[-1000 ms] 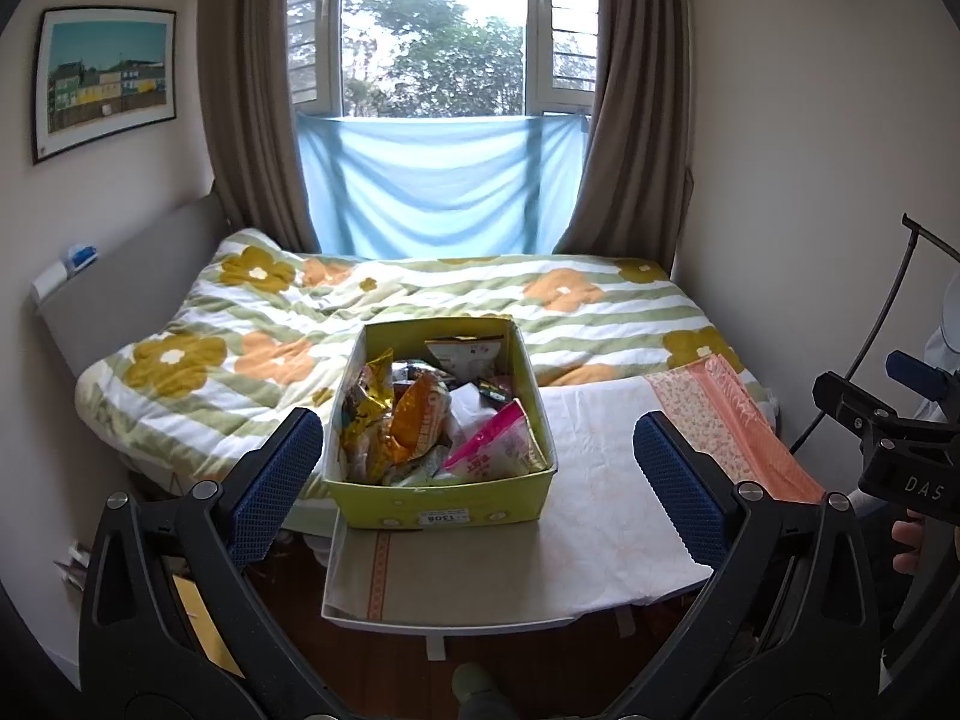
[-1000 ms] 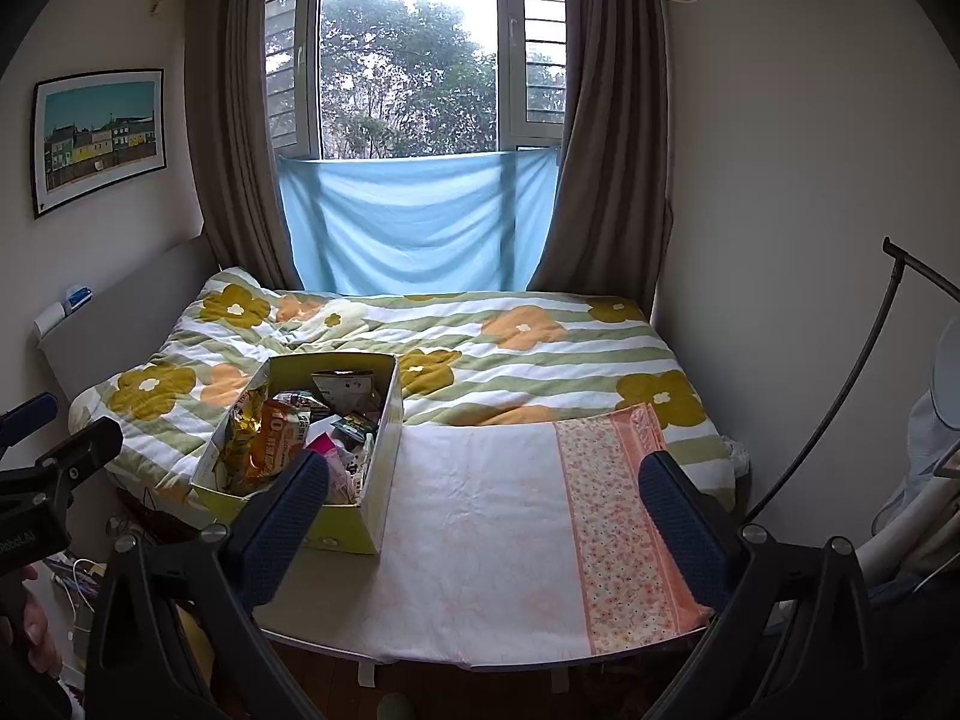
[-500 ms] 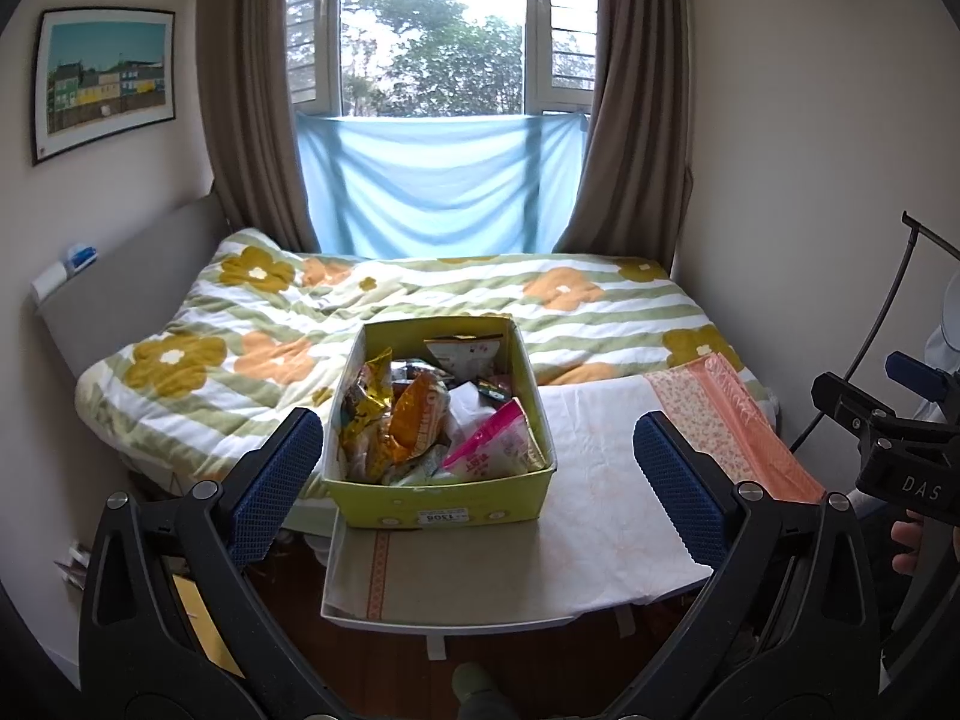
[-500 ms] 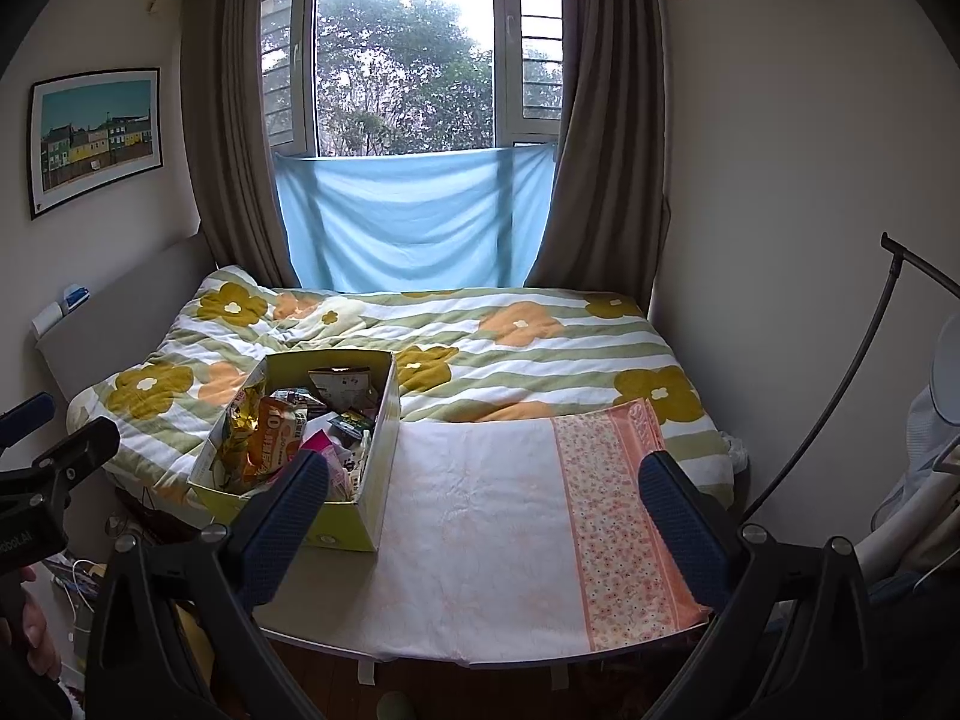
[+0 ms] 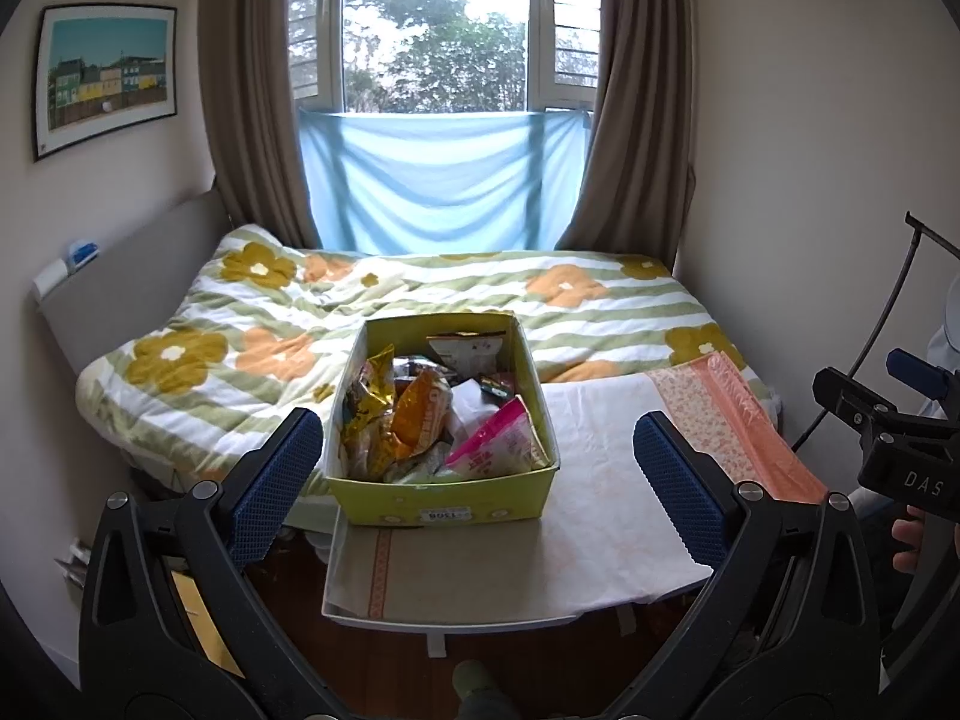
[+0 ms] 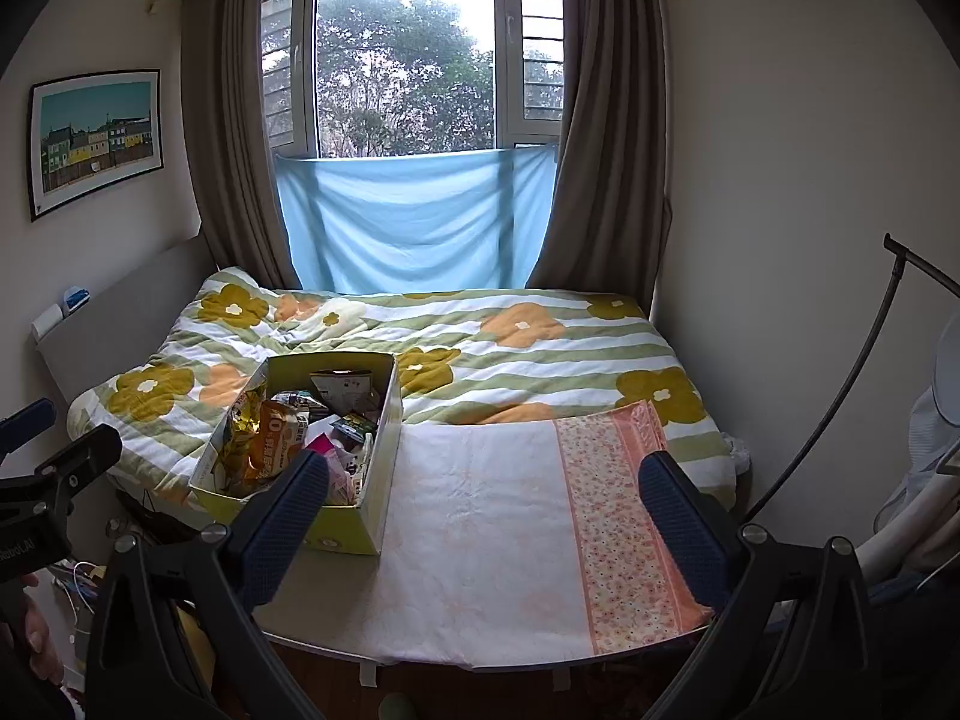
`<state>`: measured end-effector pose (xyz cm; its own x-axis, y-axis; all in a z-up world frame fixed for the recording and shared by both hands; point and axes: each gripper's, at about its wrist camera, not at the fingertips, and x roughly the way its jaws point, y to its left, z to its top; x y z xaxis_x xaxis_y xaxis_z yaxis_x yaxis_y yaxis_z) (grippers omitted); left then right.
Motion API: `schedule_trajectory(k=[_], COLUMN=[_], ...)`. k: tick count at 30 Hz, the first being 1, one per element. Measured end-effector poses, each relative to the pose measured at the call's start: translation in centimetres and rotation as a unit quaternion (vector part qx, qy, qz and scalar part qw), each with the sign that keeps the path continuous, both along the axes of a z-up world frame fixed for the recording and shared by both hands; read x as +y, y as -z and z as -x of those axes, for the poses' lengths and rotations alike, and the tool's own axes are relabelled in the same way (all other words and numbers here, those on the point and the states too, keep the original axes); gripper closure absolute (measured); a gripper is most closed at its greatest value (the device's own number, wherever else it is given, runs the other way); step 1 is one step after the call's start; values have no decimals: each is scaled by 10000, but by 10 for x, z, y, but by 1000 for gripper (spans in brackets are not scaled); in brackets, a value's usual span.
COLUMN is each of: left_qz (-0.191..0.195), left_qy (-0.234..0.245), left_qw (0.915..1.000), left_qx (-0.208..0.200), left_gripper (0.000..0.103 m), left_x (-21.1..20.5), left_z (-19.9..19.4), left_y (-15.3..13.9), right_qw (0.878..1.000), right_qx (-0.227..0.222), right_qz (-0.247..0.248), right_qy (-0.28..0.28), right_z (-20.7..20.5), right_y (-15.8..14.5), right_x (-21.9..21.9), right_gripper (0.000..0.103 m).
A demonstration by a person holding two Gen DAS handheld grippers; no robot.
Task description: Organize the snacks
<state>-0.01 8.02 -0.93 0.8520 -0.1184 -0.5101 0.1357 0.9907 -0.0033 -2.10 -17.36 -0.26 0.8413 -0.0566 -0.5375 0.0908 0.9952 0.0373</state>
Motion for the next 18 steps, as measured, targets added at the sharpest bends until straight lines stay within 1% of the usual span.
schedule_trajectory(k=[3, 10, 12, 18], left_qz=[-28, -53, -109, -48], left_qy=[-57, -221, -297, -301], left_qw=[10000, 9996, 9994, 9995], left_qx=[25, -162, -146, -63], left_gripper=[0, 0, 0, 0], left_x=[2, 6, 6, 8], left_z=[-1, -2, -3, -10], left_y=[1, -1, -1, 4], right_qw=[10000, 10000, 10000, 10000], right_qx=[-1, 7, 9, 67], right_qz=[5, 7, 3, -7], right_qy=[6, 3, 4, -32], right_z=[0, -1, -1, -5], right_y=[0, 0, 0, 1], right_x=[0, 1, 1, 2], right_gripper=[0, 0, 0, 0])
